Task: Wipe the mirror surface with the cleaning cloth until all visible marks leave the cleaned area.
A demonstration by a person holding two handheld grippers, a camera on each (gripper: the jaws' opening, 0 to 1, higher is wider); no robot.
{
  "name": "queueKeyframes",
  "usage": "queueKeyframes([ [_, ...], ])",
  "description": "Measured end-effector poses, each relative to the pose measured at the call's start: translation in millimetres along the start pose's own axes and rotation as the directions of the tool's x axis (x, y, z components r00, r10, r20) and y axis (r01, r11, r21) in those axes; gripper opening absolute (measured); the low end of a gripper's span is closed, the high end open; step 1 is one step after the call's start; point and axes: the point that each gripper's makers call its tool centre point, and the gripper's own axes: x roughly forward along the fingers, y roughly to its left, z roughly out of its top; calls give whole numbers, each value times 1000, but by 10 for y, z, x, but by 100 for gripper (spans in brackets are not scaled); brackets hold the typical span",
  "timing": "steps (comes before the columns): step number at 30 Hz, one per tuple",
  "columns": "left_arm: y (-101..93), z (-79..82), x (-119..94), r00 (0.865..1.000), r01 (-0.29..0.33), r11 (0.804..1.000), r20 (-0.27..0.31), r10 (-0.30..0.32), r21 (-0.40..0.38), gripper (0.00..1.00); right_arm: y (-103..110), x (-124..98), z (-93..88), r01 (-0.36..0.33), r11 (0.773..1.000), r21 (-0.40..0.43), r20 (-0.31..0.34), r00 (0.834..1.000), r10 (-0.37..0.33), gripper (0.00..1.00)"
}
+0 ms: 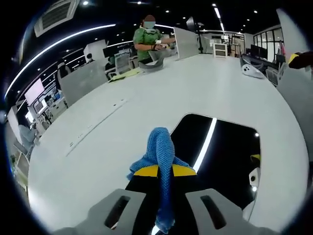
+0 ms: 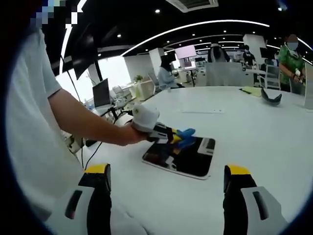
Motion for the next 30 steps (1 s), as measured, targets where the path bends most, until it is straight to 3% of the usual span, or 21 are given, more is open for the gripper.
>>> queueKeyframes([
  [30,-181,124,104,1000,21,1000,2,-21,-1,5,-80,-44,-12,15,1000,13,5,1000,-15,95],
])
